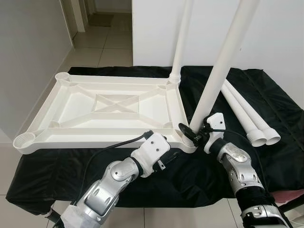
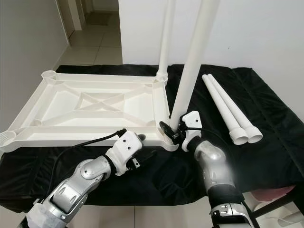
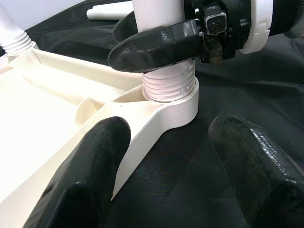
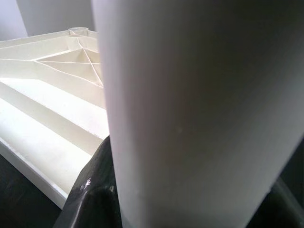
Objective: Building children table
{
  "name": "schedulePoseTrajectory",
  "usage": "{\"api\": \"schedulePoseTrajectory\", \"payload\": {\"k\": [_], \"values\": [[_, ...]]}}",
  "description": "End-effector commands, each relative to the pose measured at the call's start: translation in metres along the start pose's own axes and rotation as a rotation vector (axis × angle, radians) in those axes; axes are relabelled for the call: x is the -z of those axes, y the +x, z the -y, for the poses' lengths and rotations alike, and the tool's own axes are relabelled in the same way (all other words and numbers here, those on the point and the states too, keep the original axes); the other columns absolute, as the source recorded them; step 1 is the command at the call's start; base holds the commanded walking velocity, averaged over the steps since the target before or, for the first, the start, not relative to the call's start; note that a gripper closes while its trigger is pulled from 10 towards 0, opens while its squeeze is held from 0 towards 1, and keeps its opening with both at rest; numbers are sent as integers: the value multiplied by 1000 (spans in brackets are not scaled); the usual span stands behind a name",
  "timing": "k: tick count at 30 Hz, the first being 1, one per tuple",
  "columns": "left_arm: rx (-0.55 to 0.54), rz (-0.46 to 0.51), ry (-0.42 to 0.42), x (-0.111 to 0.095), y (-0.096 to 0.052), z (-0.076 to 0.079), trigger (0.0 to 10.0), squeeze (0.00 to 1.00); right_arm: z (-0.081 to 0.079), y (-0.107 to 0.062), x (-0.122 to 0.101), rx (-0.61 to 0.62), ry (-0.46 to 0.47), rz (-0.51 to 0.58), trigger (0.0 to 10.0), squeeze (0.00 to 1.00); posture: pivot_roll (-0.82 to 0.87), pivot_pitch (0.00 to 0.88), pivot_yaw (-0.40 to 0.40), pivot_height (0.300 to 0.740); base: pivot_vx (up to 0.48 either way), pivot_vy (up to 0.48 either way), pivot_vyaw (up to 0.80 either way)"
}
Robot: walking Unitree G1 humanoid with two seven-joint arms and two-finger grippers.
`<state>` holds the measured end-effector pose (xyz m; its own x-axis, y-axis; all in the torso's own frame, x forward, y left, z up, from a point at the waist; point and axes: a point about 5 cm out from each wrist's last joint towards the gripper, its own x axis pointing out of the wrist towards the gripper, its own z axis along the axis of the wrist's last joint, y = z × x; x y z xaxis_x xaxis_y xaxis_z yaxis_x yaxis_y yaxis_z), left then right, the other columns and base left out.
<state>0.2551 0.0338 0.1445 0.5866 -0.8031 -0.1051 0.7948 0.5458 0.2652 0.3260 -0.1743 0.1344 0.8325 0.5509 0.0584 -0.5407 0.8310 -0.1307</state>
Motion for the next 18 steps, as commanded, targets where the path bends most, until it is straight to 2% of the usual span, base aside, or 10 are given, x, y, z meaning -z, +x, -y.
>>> {"api": "schedulePoseTrajectory", "payload": {"k": [1, 8, 18], "values": [[39, 0, 17, -2, -1, 0, 10000, 0, 1, -1, 2, 19, 20, 2, 10000, 0, 1, 0, -4, 740, 0, 0, 0], [43, 0, 16, -2, 0, 1, 10000, 0, -6, 0, 1, 77, 58, 18, 10000, 0, -10, 4, -3, 740, 0, 0, 0], [43, -3, 19, -1, 0, 0, 10000, 0, -13, 0, -3, 158, 46, 28, 10000, 0, -16, 8, -5, 740, 0, 0, 0]]}}
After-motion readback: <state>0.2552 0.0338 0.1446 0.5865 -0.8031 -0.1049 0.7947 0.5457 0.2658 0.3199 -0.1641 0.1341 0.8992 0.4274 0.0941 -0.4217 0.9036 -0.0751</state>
